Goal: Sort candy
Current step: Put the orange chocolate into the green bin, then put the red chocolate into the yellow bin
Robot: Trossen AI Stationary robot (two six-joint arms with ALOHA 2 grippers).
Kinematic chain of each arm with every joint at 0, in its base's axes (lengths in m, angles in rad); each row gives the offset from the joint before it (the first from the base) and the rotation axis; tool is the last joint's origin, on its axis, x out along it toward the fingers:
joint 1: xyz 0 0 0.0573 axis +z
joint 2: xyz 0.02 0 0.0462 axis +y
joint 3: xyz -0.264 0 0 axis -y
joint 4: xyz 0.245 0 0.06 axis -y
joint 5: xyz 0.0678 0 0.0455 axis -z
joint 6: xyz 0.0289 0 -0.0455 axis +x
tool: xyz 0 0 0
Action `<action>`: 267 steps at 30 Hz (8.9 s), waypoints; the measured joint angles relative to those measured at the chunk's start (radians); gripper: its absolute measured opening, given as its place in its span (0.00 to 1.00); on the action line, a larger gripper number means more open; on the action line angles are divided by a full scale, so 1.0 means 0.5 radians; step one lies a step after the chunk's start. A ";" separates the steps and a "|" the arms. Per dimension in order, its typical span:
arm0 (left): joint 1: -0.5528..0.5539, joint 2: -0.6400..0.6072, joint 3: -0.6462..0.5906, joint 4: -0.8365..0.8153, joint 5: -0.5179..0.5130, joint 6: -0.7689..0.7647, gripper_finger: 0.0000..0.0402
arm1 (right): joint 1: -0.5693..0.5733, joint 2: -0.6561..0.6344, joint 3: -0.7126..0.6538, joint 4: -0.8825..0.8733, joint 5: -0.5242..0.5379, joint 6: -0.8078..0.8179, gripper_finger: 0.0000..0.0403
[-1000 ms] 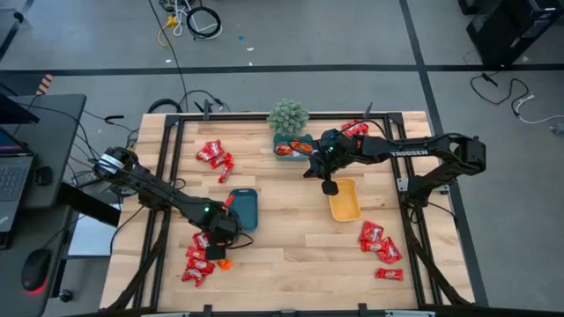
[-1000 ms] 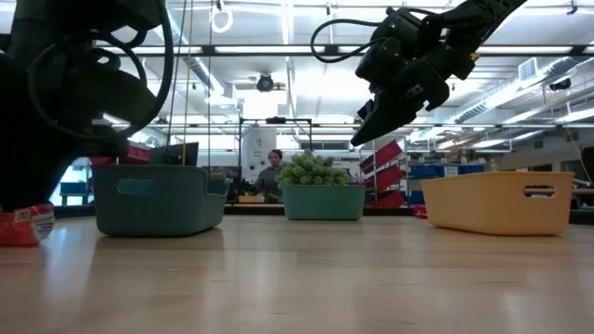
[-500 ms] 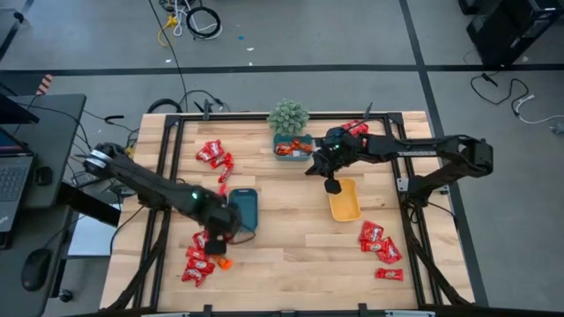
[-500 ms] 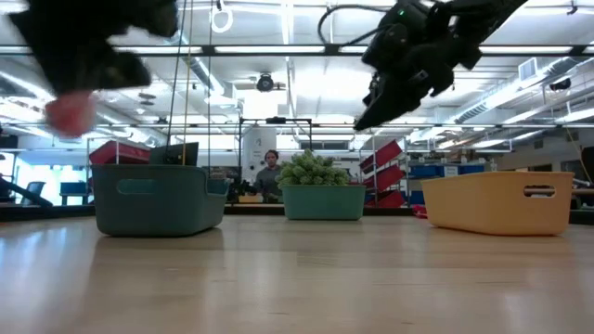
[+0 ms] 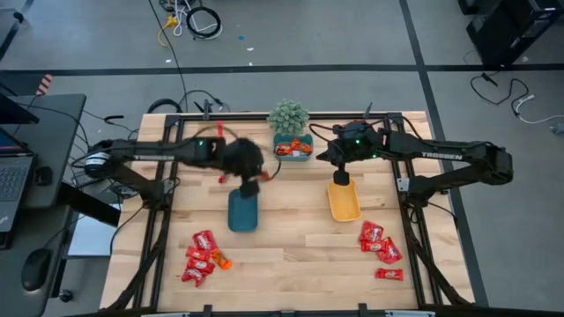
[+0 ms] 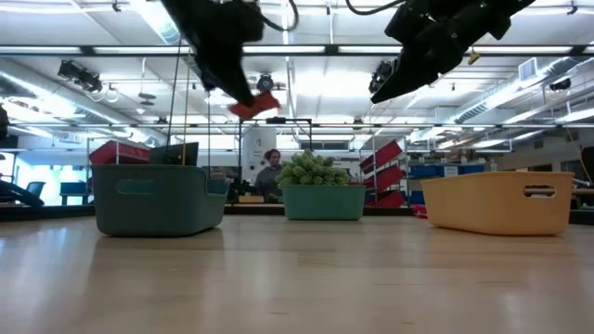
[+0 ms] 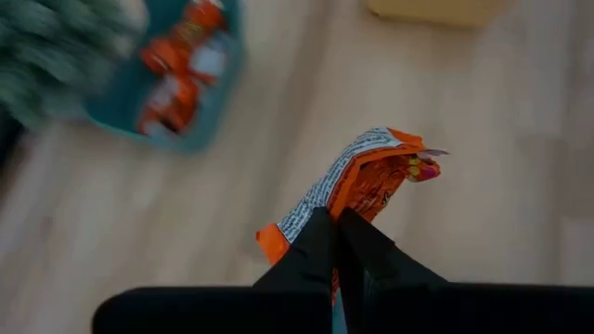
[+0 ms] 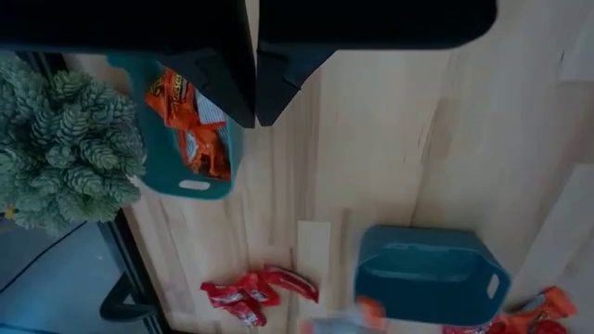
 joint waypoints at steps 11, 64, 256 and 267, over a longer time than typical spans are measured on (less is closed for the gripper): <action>0.446 0.442 0.051 0.649 0.082 0.404 0.00 | 0.000 0.007 0.000 0.025 0.004 0.056 0.00; 0.187 0.419 0.369 -0.312 0.355 0.593 0.00 | 0.026 0.007 -0.111 0.097 0.108 0.208 0.00; 0.503 0.107 -1.054 2.813 0.771 0.250 0.00 | -0.124 -0.068 -0.454 0.517 0.305 0.487 0.00; 0.506 0.018 -1.410 3.375 0.967 0.086 0.00 | -0.395 -0.107 -0.439 -0.021 0.802 0.731 0.05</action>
